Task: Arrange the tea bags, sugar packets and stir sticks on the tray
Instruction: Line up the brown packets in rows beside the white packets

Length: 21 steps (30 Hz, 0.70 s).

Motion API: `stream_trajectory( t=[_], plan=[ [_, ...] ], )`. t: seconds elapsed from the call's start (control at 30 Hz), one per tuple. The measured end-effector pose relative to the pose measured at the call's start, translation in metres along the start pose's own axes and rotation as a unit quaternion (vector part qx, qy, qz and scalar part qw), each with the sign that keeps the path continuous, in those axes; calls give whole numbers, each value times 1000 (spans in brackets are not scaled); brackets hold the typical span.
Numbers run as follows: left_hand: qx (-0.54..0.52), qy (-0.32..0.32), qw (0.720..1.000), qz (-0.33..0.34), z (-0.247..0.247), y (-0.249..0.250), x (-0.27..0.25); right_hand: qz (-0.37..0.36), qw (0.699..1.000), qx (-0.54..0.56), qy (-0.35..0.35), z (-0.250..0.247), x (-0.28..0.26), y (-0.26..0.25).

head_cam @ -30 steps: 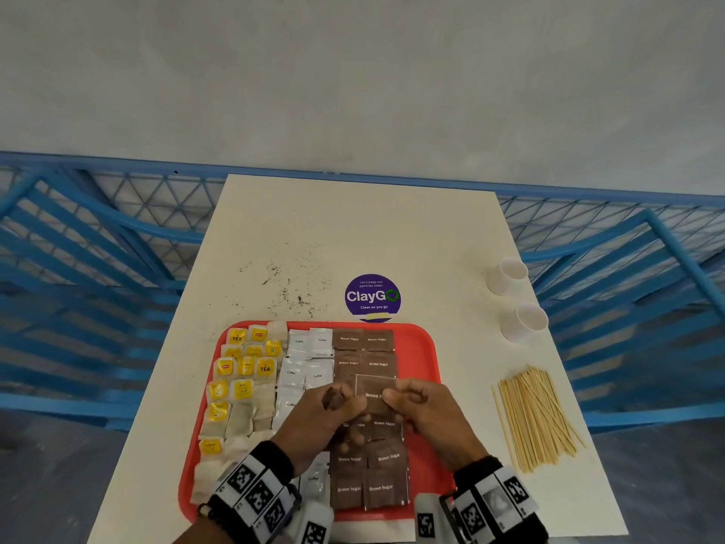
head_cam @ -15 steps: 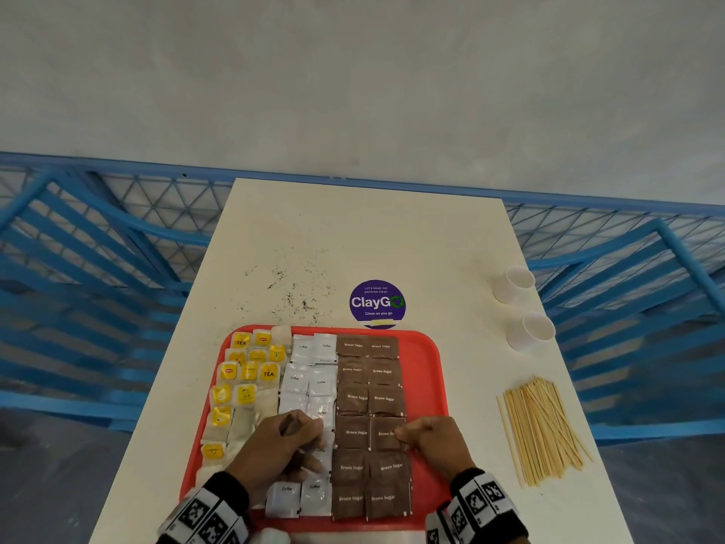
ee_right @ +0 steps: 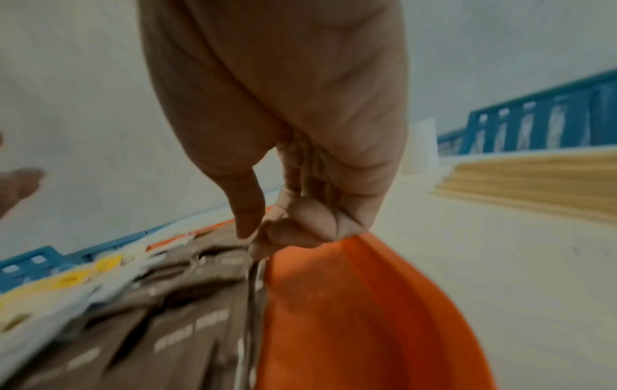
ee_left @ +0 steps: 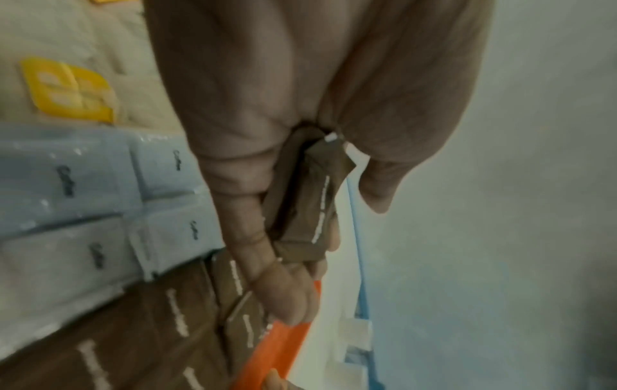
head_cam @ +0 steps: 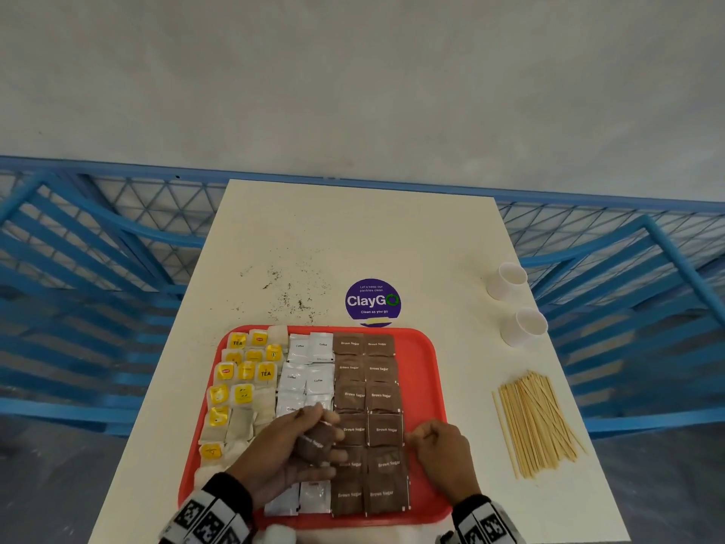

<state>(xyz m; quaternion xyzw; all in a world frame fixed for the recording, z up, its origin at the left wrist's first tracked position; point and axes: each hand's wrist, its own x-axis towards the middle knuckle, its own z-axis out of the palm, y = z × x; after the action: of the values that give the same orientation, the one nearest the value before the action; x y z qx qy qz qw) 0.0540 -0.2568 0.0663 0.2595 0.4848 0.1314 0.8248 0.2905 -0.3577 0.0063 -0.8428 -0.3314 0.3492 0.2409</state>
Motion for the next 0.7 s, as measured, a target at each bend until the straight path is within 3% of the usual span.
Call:
stream_trajectory(
  t=[0.1, 0.27, 0.33, 0.5, 0.6, 0.7],
  plan=[
    [-92, -55, 994, -5, 9, 12, -6, -59, 998, 34, 15, -15, -10, -27],
    [-40, -78, 995, 56, 42, 26, -13, -125, 987, 80, -69, -18, -35, -87],
    [-14, -80, 993, 80, 52, 28, -15, -139, 985, 85, -59, -16, -41, -101],
    [122, -12, 978, 168, 47, 28, -14, -133, 972, 184, -57, -27, -44, -109],
    [141, 2, 971, 195, 46, 26, -14, -121, 965, 202, -111, -29, -47, -113],
    [165, 9, 966, 199, 52, 25, -14, -127, 953, 249, -116, -24, -52, -119]
  ],
)
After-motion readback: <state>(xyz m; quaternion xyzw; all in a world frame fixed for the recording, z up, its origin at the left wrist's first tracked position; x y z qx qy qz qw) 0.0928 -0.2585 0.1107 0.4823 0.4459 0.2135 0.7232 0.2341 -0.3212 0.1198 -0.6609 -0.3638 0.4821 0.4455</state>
